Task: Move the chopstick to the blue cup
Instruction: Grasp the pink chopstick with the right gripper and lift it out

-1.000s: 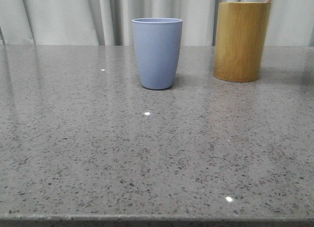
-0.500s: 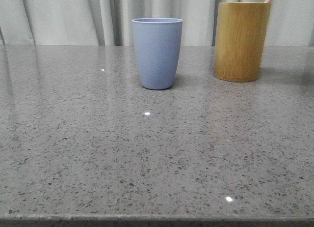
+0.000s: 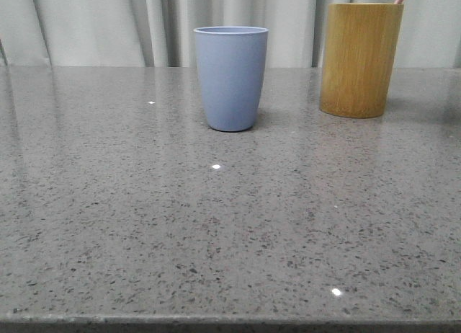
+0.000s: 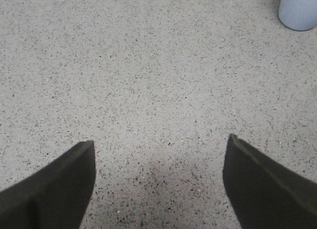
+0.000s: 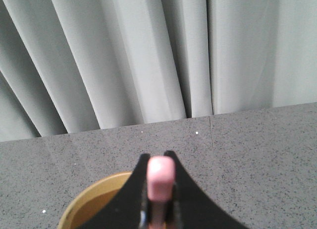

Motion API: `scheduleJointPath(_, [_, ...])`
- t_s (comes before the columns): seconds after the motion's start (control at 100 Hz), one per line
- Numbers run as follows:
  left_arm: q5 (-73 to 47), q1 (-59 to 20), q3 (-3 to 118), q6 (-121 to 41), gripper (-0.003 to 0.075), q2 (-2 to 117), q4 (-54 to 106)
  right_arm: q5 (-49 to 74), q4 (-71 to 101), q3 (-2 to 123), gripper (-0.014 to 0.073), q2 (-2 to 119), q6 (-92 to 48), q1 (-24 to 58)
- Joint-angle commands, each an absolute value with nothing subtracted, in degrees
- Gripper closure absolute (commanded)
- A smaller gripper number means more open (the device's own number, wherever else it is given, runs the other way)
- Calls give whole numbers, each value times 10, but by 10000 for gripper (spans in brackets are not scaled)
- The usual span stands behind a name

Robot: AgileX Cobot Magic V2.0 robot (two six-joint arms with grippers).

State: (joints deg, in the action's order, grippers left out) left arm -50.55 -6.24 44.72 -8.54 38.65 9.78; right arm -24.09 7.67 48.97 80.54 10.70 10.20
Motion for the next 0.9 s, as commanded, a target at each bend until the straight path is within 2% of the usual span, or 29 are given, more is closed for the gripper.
scheduleJointPath(0.0, [-470, -61, 461, -82, 206, 386, 109, -286, 75, 517, 702, 785, 105, 102])
scheduleJointPath(0.28, [-476, -61, 460, -82, 206, 386, 109, -219, 54, 591, 711, 753, 104, 102])
scheduleJointPath(0.62, [-482, -61, 460, -82, 206, 386, 109, 11, 0, 747, 711, 697, 103, 109])
scheduleJointPath(0.89, [-482, -61, 460, -82, 206, 386, 109, 78, 11, 775, 711, 695, 103, 184])
